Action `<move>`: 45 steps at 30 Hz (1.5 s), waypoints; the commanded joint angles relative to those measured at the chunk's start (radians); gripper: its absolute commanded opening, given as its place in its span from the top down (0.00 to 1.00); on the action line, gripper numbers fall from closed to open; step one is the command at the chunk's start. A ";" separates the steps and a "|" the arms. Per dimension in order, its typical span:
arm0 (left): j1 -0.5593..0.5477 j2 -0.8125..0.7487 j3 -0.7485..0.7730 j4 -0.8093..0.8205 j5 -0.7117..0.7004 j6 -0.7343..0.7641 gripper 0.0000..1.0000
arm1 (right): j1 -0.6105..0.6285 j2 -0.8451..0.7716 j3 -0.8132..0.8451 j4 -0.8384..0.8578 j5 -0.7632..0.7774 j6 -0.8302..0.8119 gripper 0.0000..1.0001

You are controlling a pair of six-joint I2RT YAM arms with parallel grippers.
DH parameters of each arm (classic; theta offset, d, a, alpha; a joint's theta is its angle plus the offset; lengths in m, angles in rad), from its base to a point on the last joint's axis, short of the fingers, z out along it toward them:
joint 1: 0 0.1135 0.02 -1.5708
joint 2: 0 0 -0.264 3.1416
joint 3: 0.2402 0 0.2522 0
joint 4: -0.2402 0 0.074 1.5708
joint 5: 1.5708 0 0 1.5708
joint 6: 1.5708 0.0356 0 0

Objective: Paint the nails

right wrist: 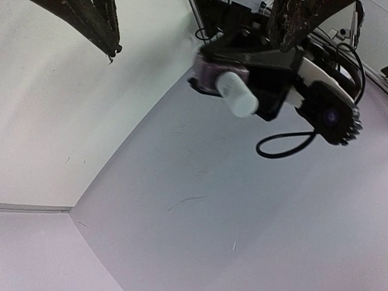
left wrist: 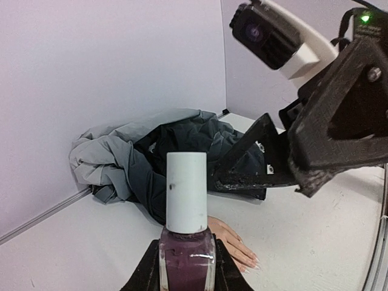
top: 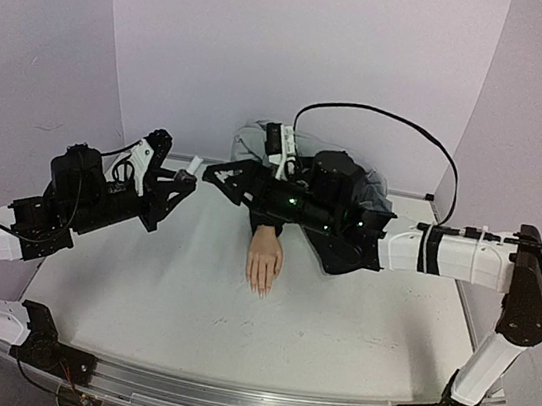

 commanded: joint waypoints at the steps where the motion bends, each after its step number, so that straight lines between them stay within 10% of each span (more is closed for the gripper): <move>1: -0.001 -0.024 0.020 0.044 -0.065 0.022 1.00 | 0.073 0.026 0.149 -0.096 0.267 0.052 0.17; 9: -0.001 -0.026 0.025 0.034 -0.075 0.034 1.00 | 0.121 0.146 0.347 -0.193 0.465 0.142 0.33; 19: -0.001 -0.023 0.033 0.023 -0.060 0.034 1.00 | 0.137 0.231 0.464 -0.234 0.474 0.138 0.79; 27: -0.001 -0.018 0.036 0.017 -0.047 0.032 1.00 | 0.139 0.237 0.460 -0.224 0.427 0.113 0.83; 30: -0.001 -0.029 0.033 0.016 -0.001 0.017 1.00 | 0.137 0.200 0.379 -0.110 0.345 0.048 1.00; 45: -0.001 0.063 0.068 0.020 0.750 -0.078 1.00 | 0.005 0.019 -0.066 0.528 -0.675 -0.273 1.00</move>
